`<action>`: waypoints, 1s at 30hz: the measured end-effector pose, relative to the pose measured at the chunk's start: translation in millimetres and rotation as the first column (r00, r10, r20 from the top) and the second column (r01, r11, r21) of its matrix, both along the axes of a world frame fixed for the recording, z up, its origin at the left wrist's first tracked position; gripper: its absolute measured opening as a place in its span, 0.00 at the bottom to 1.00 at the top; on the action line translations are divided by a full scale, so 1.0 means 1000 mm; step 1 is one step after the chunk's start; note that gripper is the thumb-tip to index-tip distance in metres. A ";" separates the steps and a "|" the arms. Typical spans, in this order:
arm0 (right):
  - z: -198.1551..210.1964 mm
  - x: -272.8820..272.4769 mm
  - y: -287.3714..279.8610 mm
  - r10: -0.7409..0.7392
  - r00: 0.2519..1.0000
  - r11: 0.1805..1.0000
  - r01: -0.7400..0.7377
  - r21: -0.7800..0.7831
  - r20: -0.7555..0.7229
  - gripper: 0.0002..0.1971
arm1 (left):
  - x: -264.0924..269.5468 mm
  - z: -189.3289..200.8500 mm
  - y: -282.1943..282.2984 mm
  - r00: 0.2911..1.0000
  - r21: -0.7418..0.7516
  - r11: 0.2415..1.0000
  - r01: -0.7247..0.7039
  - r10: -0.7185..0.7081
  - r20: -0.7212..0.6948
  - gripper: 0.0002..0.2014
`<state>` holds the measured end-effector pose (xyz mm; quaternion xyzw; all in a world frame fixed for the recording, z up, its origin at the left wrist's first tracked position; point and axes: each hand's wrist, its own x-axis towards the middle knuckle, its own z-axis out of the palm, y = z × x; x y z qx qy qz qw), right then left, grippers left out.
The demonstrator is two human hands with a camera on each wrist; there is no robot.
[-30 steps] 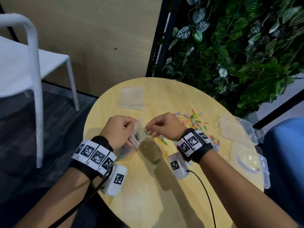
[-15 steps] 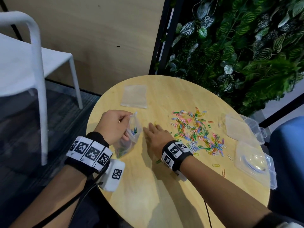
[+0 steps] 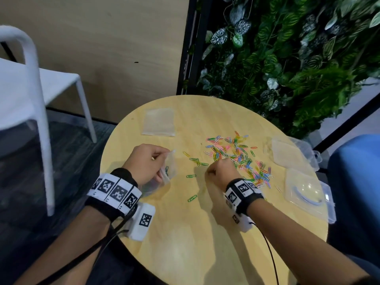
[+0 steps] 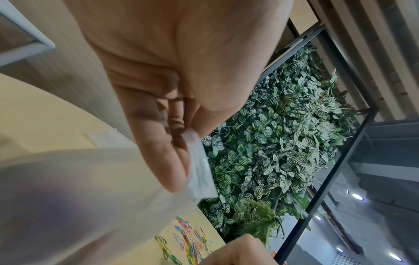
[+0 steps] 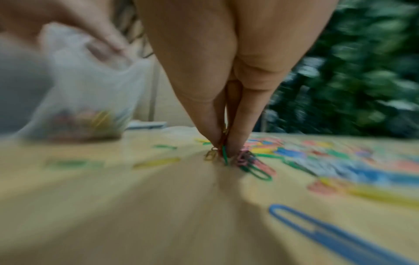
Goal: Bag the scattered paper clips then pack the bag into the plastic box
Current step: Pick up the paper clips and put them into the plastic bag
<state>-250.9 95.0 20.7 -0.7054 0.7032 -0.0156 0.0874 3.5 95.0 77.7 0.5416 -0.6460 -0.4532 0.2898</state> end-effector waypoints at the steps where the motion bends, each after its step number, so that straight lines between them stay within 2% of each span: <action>1: 0.003 -0.009 -0.001 -0.100 0.990 0.995 0.102 -0.011 0.102 0.11 | -0.001 0.000 -0.001 1.000 -0.007 1.000 0.001 -0.001 0.005 0.12; 3: 0.009 -0.027 0.000 -0.292 0.898 0.952 0.307 0.007 0.329 0.06 | -0.004 -0.001 -0.003 1.000 -0.017 1.000 0.003 -0.003 0.017 0.11; 4: 0.009 -0.034 0.002 -0.366 0.809 0.918 0.396 0.035 0.460 0.05 | -0.007 -0.002 -0.003 1.000 -0.017 1.000 0.008 -0.007 0.016 0.11; 5: 0.012 -0.039 0.004 -0.415 0.679 0.881 0.467 0.080 0.606 0.04 | -0.011 -0.002 -0.003 1.000 -0.014 1.000 0.013 -0.013 0.012 0.11; 6: 0.017 -0.039 0.008 -0.433 0.494 0.850 0.503 0.158 0.754 0.05 | -0.014 -0.002 -0.004 1.000 -0.011 1.000 0.016 -0.016 0.008 0.11; 7: 0.022 -0.036 0.011 -0.420 0.254 0.833 0.490 0.258 0.871 0.06 | -0.017 -0.002 -0.004 1.000 -0.013 1.000 0.017 -0.017 0.010 0.11; 8: 0.028 -0.031 0.014 -0.392 0.022 0.834 0.431 0.345 0.920 0.08 | -0.020 -0.003 -0.004 1.000 -0.016 1.000 0.020 -0.019 0.015 0.11; 9: 0.036 -0.024 0.016 -0.376 -0.131 0.844 0.360 0.397 0.917 0.10 | -0.023 -0.004 -0.005 1.000 -0.020 1.000 0.023 -0.023 0.019 0.11; 10: 0.044 -0.015 0.019 -0.376 -0.217 0.859 0.282 0.427 0.901 0.11 | -0.026 -0.005 -0.006 0.999 -0.022 0.999 0.026 -0.026 0.022 0.12; 12: 0.055 0.004 0.021 -0.394 -0.283 0.884 0.144 0.444 0.875 0.10 | -0.032 -0.005 -0.006 0.999 -0.022 0.999 0.033 -0.032 0.021 0.12; 14: 0.059 0.023 0.023 -0.415 -0.228 0.895 0.075 0.440 0.881 0.08 | -0.039 -0.004 -0.006 0.999 -0.039 0.998 0.050 -0.049 0.024 0.12; 17: 0.053 0.047 0.022 -0.412 -0.011 0.903 0.131 0.410 0.911 0.09 | -0.045 -0.003 -0.003 0.997 -0.076 0.994 0.077 -0.076 0.026 0.11; 18: 0.050 0.049 0.020 -0.398 0.101 0.911 0.165 0.379 0.912 0.11 | -0.047 -0.004 -0.003 0.997 -0.080 0.993 0.082 -0.081 0.016 0.11; 20: 0.046 0.054 0.018 -0.292 0.447 0.955 0.187 0.231 0.846 0.15 | -0.047 -0.007 -0.004 0.996 -0.094 0.992 0.085 -0.084 0.018 0.12; 21: 0.047 0.055 0.018 -0.193 0.617 0.981 0.145 0.130 0.763 0.16 | -0.047 -0.007 -0.005 0.996 -0.103 0.991 0.085 -0.083 0.022 0.12; 22: 0.051 0.058 0.021 -0.084 0.742 0.996 0.077 0.040 0.666 0.16 | -0.047 -0.008 -0.006 0.996 -0.112 0.990 0.085 -0.082 0.028 0.12; 23: 0.053 0.060 0.023 0.013 0.822 1.000 0.002 -0.026 0.569 0.14 | -0.047 -0.008 -0.006 0.996 -0.123 0.988 0.089 -0.085 0.038 0.12; 24: 0.055 0.062 0.025 0.081 0.869 0.996 -0.061 -0.058 0.488 0.12 | -0.047 -0.008 -0.006 0.995 -0.127 0.987 0.096 -0.091 0.044 0.12; 26: 0.059 0.062 0.030 0.165 0.898 0.986 -0.139 -0.092 0.408 0.09 | -0.046 -0.006 -0.004 0.994 -0.113 0.987 0.111 -0.107 0.033 0.12; 28: 0.063 0.051 0.034 0.168 0.865 0.984 -0.116 -0.136 0.474 0.09 | -0.046 -0.004 -0.003 0.995 -0.096 0.990 0.102 -0.101 0.013 0.12; 30: 0.066 0.024 0.035 0.081 0.823 0.989 0.006 -0.150 0.563 0.10 | -0.044 -0.003 -0.003 0.997 -0.078 0.994 0.071 -0.071 -0.005 0.12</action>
